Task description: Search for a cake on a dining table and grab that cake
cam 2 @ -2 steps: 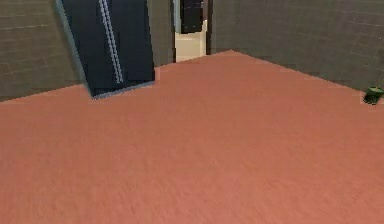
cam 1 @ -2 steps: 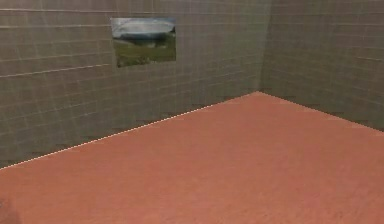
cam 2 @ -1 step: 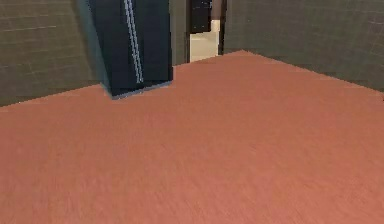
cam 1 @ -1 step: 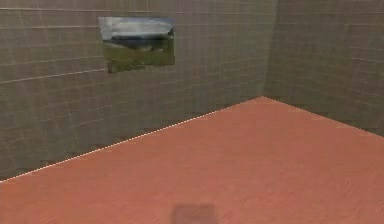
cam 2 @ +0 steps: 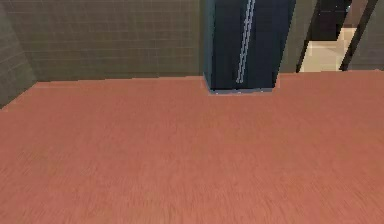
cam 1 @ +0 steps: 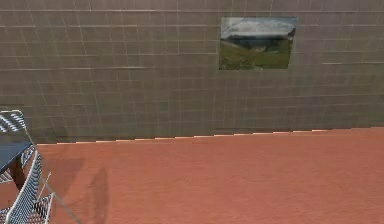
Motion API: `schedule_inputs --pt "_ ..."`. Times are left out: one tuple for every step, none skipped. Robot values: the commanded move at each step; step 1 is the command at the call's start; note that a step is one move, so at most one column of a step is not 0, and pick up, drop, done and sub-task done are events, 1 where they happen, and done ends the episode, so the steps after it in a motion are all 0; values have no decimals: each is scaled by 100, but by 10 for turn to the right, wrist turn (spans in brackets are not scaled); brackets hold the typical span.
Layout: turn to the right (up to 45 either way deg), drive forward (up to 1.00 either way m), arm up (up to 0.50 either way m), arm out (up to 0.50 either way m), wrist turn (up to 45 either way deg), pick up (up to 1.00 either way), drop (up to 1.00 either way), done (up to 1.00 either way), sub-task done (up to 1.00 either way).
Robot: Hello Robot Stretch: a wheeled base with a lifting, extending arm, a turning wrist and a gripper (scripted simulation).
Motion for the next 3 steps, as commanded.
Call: schedule_inputs --pt "0 50 0 0 0 0 0 0 0" --pt "-450 0 0 0 0 0 0 0 0" --pt "-450 0 0 0 0 0 0 0 0"
